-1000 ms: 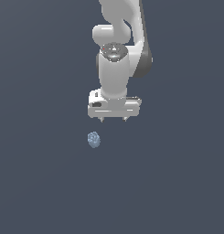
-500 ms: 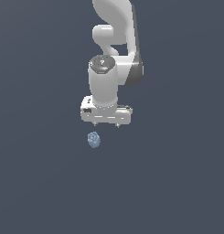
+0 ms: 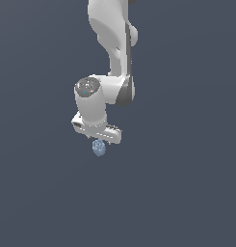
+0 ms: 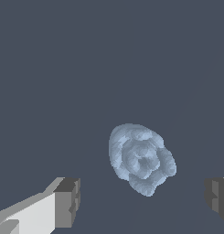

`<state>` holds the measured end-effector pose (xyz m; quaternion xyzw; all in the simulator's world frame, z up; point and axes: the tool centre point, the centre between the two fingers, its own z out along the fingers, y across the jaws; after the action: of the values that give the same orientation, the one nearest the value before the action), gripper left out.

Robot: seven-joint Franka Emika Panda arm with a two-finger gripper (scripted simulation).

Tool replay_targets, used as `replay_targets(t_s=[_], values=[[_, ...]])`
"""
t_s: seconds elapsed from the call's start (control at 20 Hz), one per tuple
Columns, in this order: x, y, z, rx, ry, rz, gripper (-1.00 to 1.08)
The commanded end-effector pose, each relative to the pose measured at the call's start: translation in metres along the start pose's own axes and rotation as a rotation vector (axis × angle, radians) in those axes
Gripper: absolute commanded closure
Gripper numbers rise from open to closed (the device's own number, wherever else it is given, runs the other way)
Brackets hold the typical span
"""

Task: Pick up the object and move it to a goal position.

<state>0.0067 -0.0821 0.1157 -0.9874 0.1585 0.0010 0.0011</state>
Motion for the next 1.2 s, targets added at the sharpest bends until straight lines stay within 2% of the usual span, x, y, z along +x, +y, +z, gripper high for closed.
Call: replay_targets(t_s=[0.0,0.35,0.8,1.05,1.1,1.15], values=[[0.003,0.007,0.006,-0.001,0.002,0.029,-0.92],[0.003,0.009,0.011,-0.002,0.001,0.034,-0.92],[0.003,0.01,0.052,-0.002,0.002,0.039,-0.92],[0.004,0.01,0.059,-0.002,0.002,0.039,-0.92],[0.004,0.01,0.059,-0.002,0.002,0.039,1.08],[0.004,0.01,0.059,-0.002,0.002,0.039,1.08]])
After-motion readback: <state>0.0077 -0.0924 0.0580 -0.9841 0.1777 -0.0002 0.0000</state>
